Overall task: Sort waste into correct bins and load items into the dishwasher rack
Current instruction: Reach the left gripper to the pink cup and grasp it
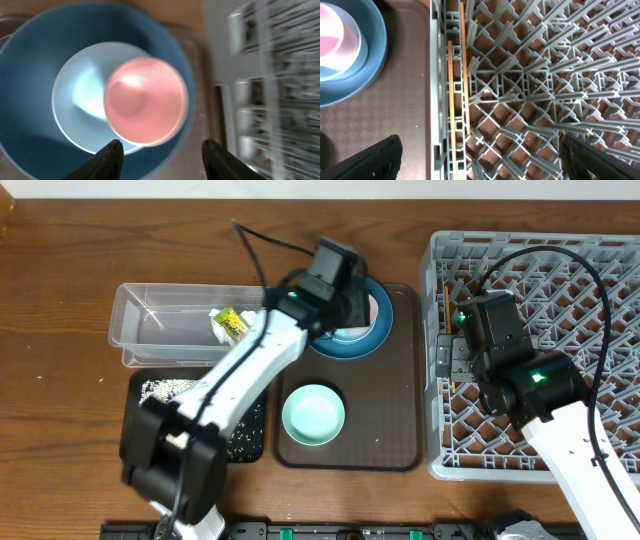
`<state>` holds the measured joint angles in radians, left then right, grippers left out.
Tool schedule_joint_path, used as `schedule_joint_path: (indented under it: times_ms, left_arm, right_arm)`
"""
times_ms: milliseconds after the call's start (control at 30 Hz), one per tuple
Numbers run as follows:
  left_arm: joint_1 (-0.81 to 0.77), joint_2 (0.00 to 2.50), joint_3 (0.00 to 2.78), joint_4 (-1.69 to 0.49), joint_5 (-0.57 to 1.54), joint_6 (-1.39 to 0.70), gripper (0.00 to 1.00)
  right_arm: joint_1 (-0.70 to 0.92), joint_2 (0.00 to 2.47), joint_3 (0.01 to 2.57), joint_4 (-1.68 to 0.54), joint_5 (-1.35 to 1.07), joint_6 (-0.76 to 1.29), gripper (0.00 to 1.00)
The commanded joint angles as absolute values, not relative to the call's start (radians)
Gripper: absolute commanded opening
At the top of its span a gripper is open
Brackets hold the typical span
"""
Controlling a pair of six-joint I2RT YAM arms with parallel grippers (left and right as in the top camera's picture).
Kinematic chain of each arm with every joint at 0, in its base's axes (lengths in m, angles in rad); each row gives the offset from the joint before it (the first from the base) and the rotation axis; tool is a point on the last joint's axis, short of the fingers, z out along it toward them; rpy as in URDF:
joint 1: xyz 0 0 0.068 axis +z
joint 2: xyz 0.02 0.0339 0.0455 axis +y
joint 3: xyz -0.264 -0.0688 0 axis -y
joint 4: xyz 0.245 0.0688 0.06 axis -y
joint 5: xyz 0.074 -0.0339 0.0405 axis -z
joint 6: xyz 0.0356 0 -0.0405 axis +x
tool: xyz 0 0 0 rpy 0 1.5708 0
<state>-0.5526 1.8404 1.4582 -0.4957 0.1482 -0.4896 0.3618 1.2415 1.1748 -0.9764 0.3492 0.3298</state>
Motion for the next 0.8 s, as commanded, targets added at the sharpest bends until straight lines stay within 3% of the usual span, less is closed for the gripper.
schedule_joint_path:
  times_ms: [0,233,500,767]
  left_arm:
    - [-0.559,1.872,1.468,-0.496,0.007,-0.473,0.54]
    - [-0.559,1.891,1.467,-0.495,0.006,-0.473,0.54]
    - [-0.564,1.894,1.415,-0.444,0.006,-0.492,0.41]
    - [-0.564,1.931,1.415,-0.426,0.006,-0.492,0.40]
  right_arm:
    - [0.356,1.244,1.175,-0.947,0.370,0.343,0.99]
    - [0.356,1.244,1.175,-0.912,0.362,0.344,0.99]
    - [0.356,1.244,1.175,-0.912,0.358,0.344,0.99]
    - [0.356,1.244,1.175,-0.912,0.359,0.344,0.99]
